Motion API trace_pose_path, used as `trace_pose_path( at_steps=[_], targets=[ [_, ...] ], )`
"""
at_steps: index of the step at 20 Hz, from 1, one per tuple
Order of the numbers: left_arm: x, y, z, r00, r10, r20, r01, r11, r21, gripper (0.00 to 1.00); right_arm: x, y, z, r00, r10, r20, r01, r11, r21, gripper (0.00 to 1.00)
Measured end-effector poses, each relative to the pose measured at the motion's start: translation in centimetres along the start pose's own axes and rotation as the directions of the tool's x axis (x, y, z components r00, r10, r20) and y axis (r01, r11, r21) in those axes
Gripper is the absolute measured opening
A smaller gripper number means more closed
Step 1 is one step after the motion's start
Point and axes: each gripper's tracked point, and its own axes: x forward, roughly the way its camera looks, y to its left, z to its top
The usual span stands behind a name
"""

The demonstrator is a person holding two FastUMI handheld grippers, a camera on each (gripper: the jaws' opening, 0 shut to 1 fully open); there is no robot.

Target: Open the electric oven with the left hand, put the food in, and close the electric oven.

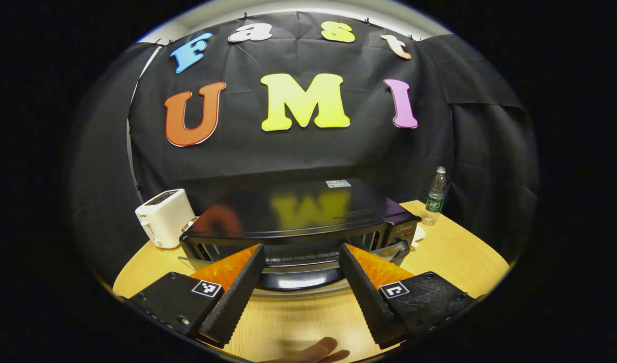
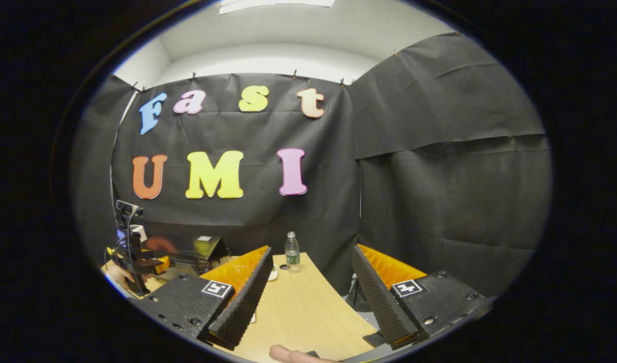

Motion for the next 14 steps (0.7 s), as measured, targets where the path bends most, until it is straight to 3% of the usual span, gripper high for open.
trace_pose_path(
  at_steps=[3,5,6,13,14],
  targets=[
    [-1.5,-0.3,-1.1,1.0,0.0,0.006,0.0,1.0,0.013,0.99,-0.3,0.2,0.0,1.0,0.003,0.015,-0.003,1.0,0.008,0.96],
    [-2.4,-0.4,-1.9,1.0,0.004,0.013,-0.004,1.0,0.012,0.99,-0.2,0.4,-0.5,1.0,0.006,0.014,-0.006,1.0,0.018,1.0],
    [-2.9,-0.5,-2.3,1.0,0.005,0.015,-0.005,1.0,0.012,0.99,-0.1,0.6,-0.8,1.0,0.007,0.006,-0.007,1.0,0.022,0.96],
    [-5.4,-1.3,-6.4,1.0,-0.006,-0.009,0.005,0.999,-0.032,0.98,0.5,2.5,-3.2,0.999,0.04,-0.026,-0.04,0.999,0.011,1.0],
    [-5.6,-1.2,-7.2,1.0,-0.009,-0.022,0.008,0.999,-0.048,0.98,0.6,2.7,-3.3,0.999,0.043,-0.028,-0.043,0.999,0.009,0.96]
  ],
)
